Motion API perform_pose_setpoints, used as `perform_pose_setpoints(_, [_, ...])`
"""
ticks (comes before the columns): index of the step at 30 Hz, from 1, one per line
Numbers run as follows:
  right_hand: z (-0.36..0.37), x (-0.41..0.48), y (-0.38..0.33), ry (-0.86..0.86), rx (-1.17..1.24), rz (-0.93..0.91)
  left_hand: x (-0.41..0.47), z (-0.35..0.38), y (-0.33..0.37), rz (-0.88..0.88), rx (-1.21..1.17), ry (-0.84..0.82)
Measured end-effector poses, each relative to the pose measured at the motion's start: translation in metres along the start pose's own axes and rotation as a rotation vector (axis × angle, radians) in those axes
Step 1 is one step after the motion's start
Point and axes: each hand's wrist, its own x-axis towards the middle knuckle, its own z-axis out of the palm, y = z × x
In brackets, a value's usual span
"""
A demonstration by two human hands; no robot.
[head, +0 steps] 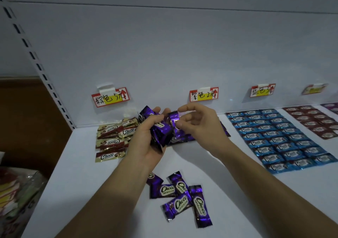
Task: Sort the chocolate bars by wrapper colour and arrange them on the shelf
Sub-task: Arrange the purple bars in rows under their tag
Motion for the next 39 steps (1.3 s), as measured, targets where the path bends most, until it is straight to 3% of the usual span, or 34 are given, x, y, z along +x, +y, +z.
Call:
perform_pose_setpoints(9, [-0.017, -0.009, 0.001, -0.032, 0.216, 0.068, 0.005, -0.007, 0.016, -0.028, -0.043, -0.014])
perform_pose_setpoints(15, [-0.031, -0.017, 0.002, -0.127, -0.174, -0.259, 0.002, -0.011, 0.026, -0.054, 0.042, 0.018])
perform_pose_setpoints(19, [-0.033, -0.030, 0.007, -0.113, -0.279, -0.385, 0.003, -0.015, 0.033, -0.084, 0.059, -0.006])
perform_pose_setpoints(23, [-0.029, -0.038, 0.024, -0.094, -0.323, -0.394, 0.001, -0.017, 0.035, -0.089, 0.108, -0.042])
perform_pose_setpoints(28, [-0.014, -0.046, 0.046, -0.114, -0.603, -0.376, 0.001, -0.016, 0.034, -0.098, 0.190, 0.025])
perform_pose_setpoints(31, [-0.012, -0.053, 0.047, 0.014, -0.666, -0.394, 0.001, -0.015, 0.032, -0.090, 0.197, 0.091])
perform_pose_setpoints(36, [-0.003, -0.062, 0.039, -0.195, -0.731, -0.434, -0.003, -0.011, 0.030, -0.066, 0.171, 0.090])
perform_pose_setpoints(39, [-0.002, -0.055, 0.042, -0.111, -0.672, -0.376, -0.003, -0.010, 0.030, -0.054, 0.174, 0.108])
